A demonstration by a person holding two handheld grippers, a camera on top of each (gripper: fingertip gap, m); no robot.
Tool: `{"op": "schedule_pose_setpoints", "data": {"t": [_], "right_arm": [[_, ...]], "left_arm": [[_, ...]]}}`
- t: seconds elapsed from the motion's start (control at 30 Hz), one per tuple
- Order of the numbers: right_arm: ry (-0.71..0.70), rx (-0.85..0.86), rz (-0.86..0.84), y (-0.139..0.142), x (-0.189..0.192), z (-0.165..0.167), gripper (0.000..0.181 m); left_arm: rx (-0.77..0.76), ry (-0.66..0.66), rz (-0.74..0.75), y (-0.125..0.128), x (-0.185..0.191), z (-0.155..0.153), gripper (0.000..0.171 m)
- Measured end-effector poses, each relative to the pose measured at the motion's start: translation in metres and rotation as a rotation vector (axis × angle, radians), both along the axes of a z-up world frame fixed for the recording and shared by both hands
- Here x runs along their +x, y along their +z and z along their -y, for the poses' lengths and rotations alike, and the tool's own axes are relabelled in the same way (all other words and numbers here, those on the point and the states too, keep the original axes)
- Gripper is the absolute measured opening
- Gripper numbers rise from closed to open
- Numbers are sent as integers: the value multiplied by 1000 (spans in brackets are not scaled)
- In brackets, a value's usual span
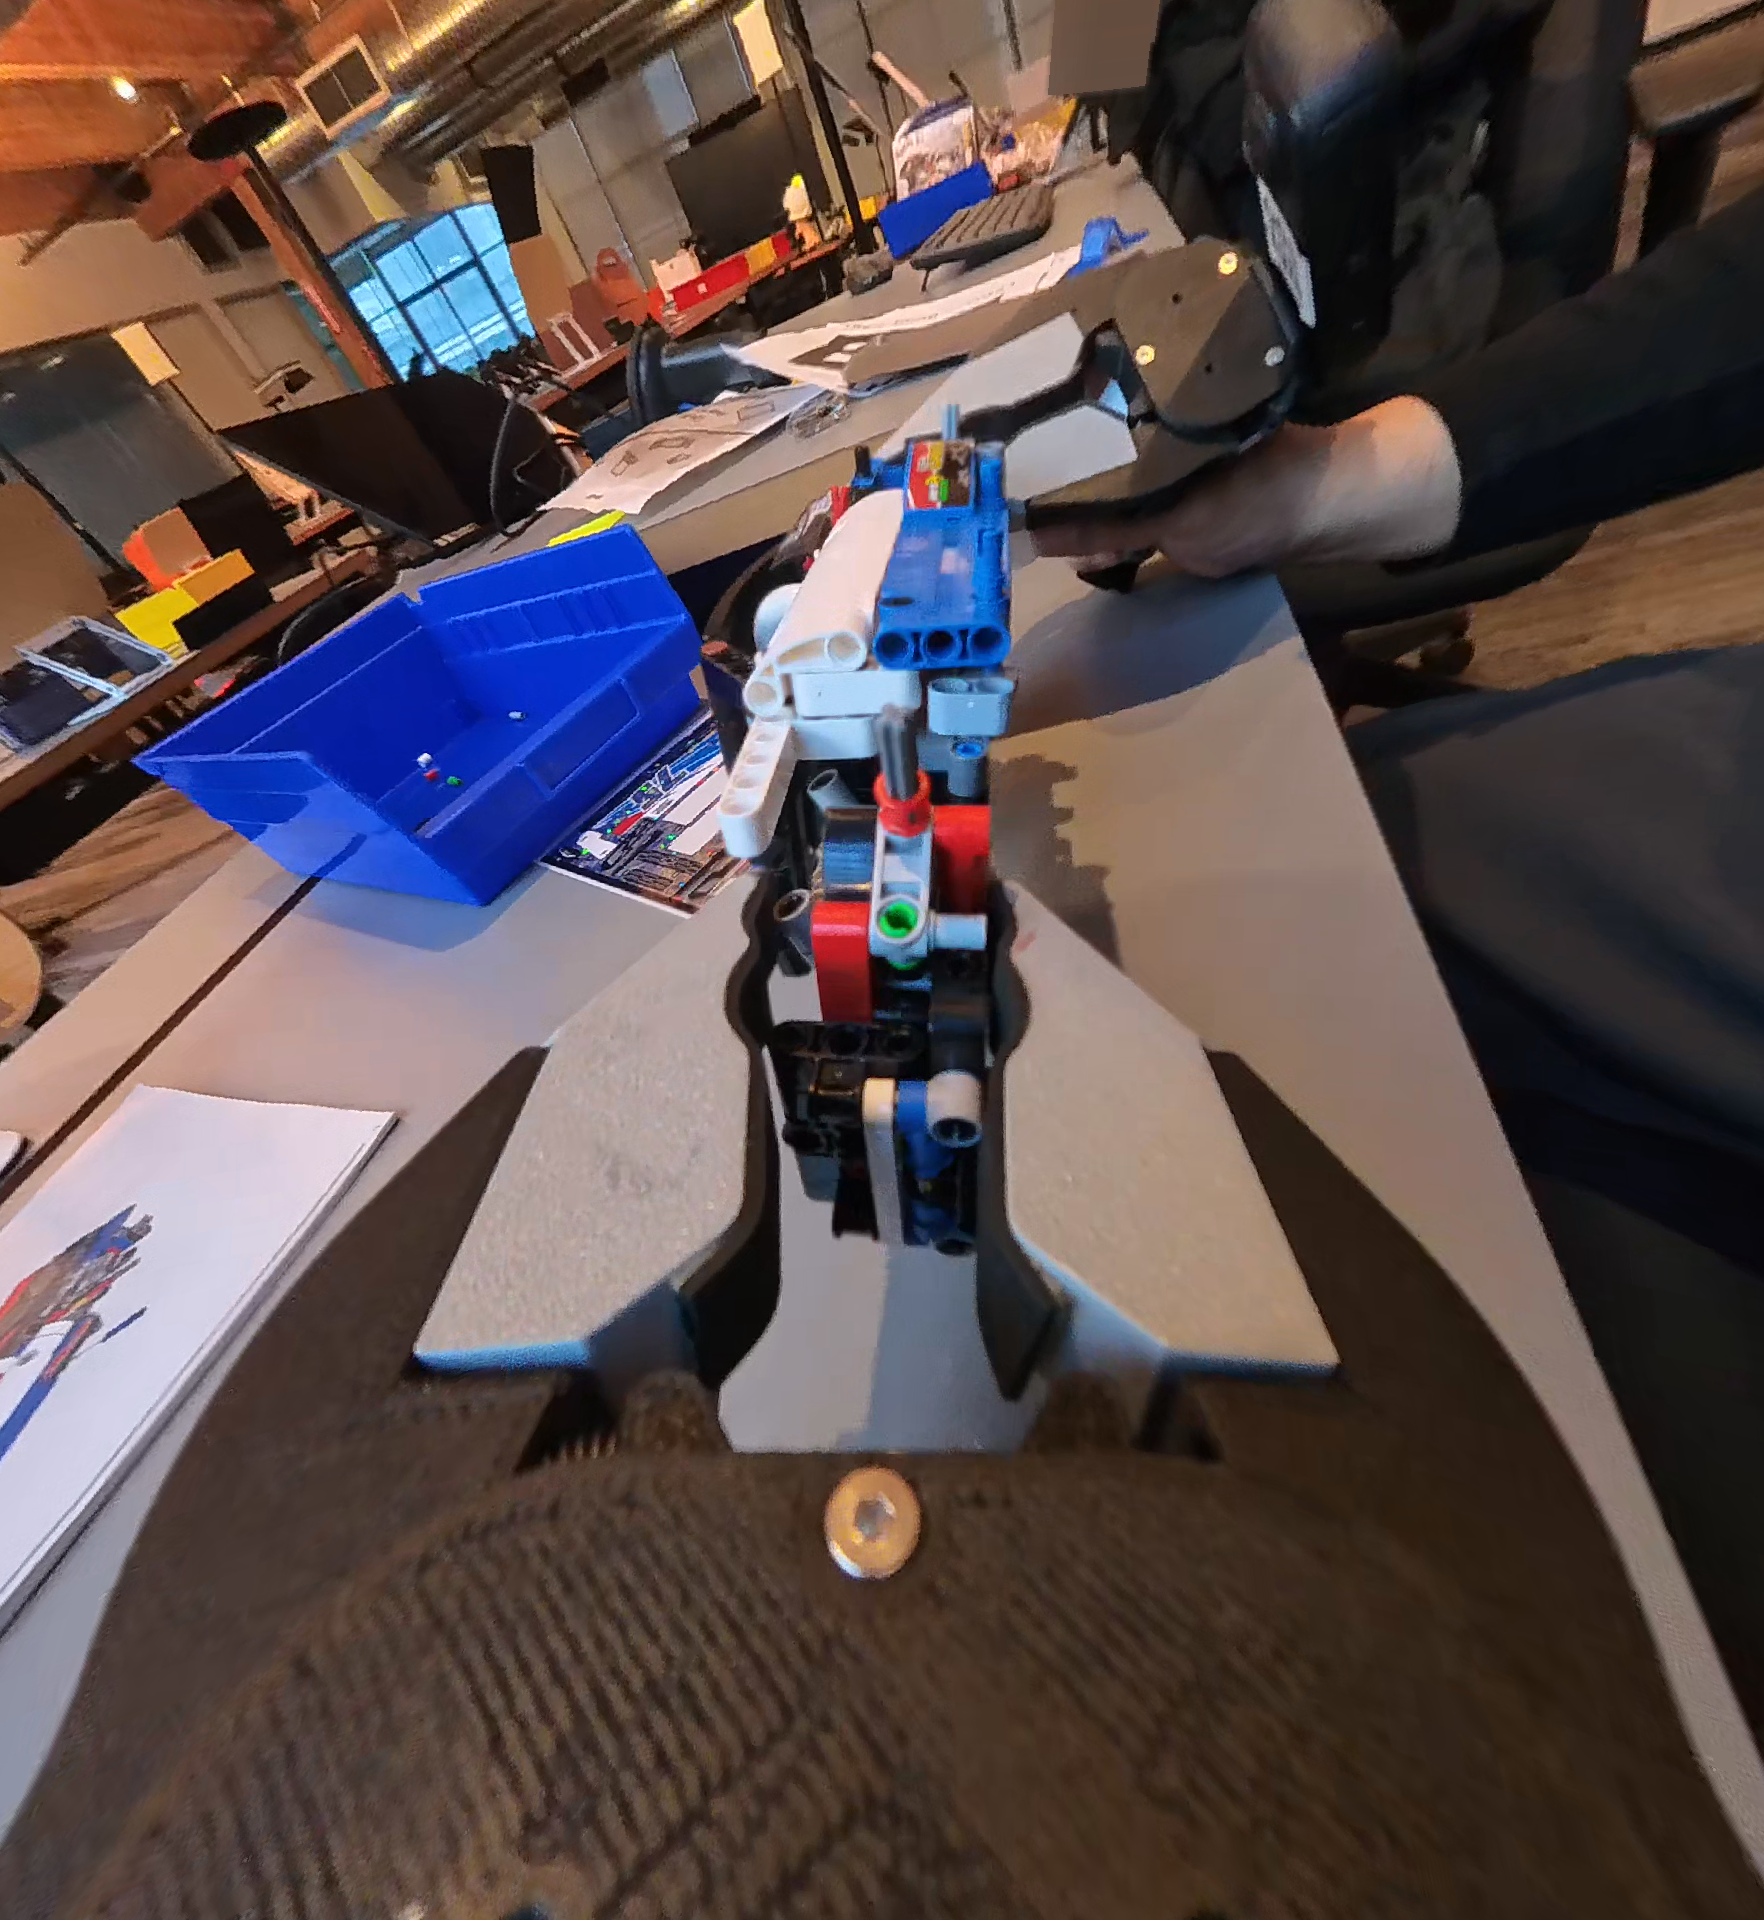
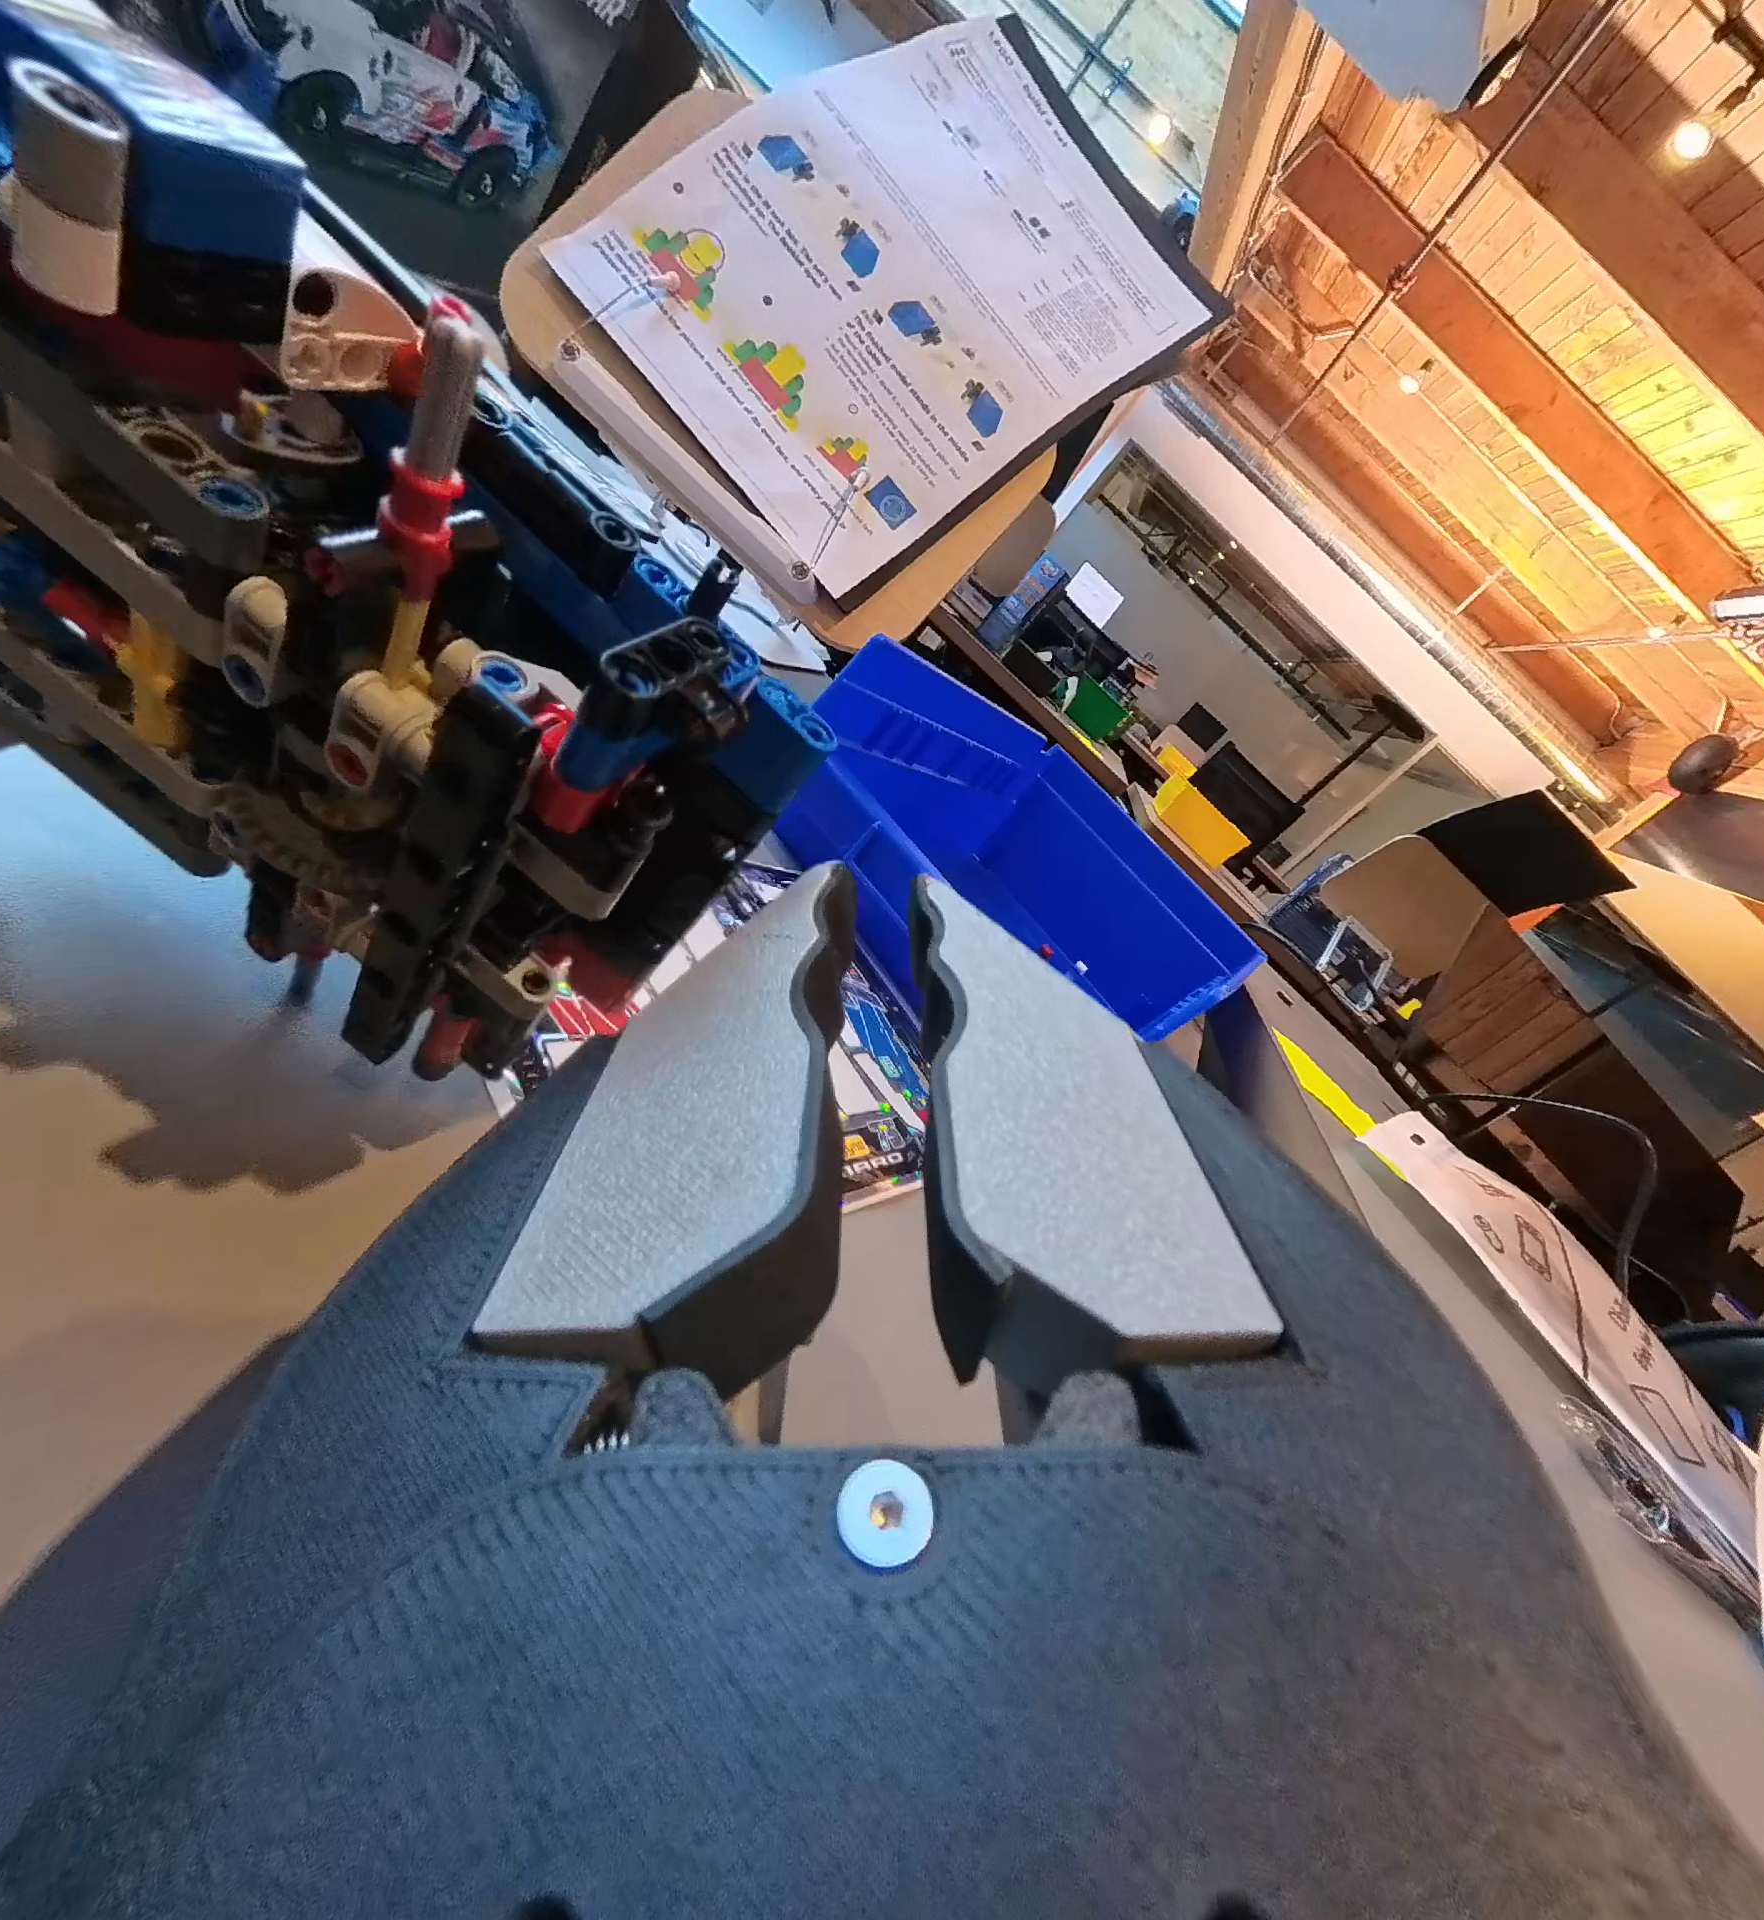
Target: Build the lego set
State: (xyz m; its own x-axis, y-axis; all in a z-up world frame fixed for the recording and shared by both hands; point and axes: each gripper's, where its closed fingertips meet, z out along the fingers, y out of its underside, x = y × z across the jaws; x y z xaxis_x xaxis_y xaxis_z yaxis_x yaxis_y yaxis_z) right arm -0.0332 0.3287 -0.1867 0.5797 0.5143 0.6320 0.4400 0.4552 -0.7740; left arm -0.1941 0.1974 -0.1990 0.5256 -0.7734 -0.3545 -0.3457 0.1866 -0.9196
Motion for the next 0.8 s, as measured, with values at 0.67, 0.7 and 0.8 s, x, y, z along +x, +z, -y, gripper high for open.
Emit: {"op": "schedule_pose_setpoints", "data": {"t": [0.67, 0.7, 0.8], "right_arm": [[7, -7, 1, -1, -1, 0, 6], [5, -11, 2, -2, -1, -1, 6], [5, -12, 5, -3, -1, -1, 6]], "left_arm": [[194, 87, -258, -19, 8, 1, 36], [202, 85, -267, -20, 9, 2, 36], [213, 87, -281, -21, 8, 3, 36]]}}
